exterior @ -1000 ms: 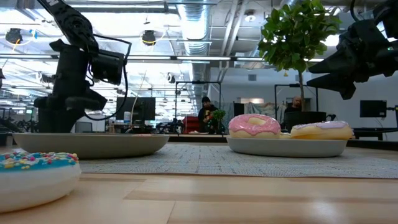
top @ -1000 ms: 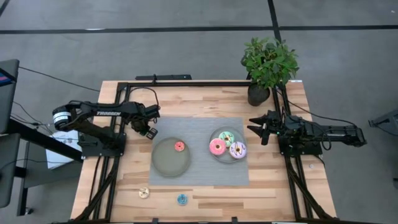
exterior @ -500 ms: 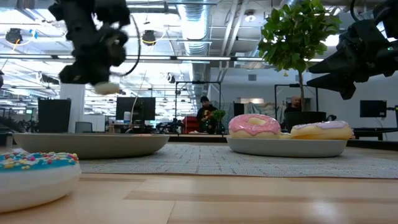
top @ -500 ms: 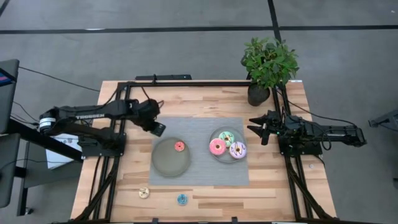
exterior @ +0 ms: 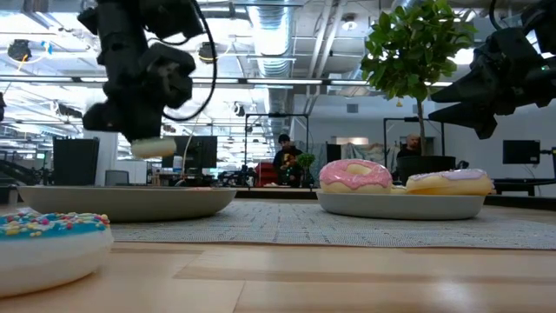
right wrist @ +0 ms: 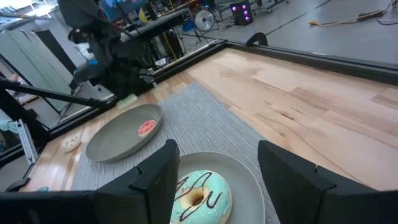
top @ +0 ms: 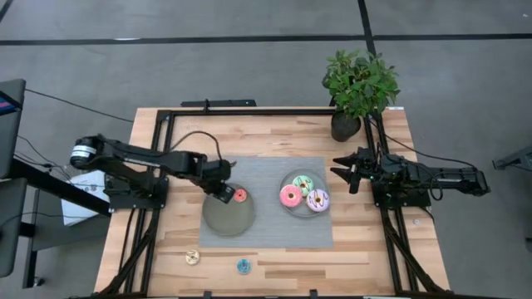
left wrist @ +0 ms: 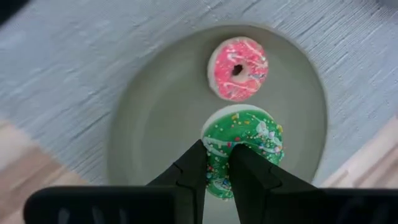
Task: Pick & Place donuts
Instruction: Put the small green donut on the brown plate
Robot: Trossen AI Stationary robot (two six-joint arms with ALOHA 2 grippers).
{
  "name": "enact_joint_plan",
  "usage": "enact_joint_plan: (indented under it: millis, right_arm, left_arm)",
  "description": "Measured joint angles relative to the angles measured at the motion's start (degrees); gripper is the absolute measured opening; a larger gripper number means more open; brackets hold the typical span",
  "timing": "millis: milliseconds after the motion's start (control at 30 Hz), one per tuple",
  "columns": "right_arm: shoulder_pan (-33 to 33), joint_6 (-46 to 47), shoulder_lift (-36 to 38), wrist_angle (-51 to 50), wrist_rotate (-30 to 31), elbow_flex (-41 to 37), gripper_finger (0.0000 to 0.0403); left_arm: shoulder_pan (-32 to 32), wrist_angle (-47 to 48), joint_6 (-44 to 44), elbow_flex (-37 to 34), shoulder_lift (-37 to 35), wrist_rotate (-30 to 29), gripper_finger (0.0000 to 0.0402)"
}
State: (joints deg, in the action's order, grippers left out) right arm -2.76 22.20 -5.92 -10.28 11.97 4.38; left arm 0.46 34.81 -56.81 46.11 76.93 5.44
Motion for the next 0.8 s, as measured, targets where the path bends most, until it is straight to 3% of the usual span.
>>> enact_joint_plan:
  millis: [333, 533, 800]
  right_arm:
    - [0.0, -0.1, 0.0, 0.0, 0.0, 0.0, 0.0209]
    - [0.0, -0.1, 0.0, 0.0, 0.0, 0.0, 0.0209]
    - [0.0, -0.1, 0.0, -0.2, -0.1, 0.0, 0.0209]
  left_arm:
    - [-1.5, -5.0, -1.5, 0.0, 9.5, -1.3, 0.0054]
    - [-1.5, -3.7, -2.5, 0.0, 9.4, -5.7, 0.0054]
    - [-1.5, 0.9, -2.5, 0.0, 10.6, -6.4, 0.0054]
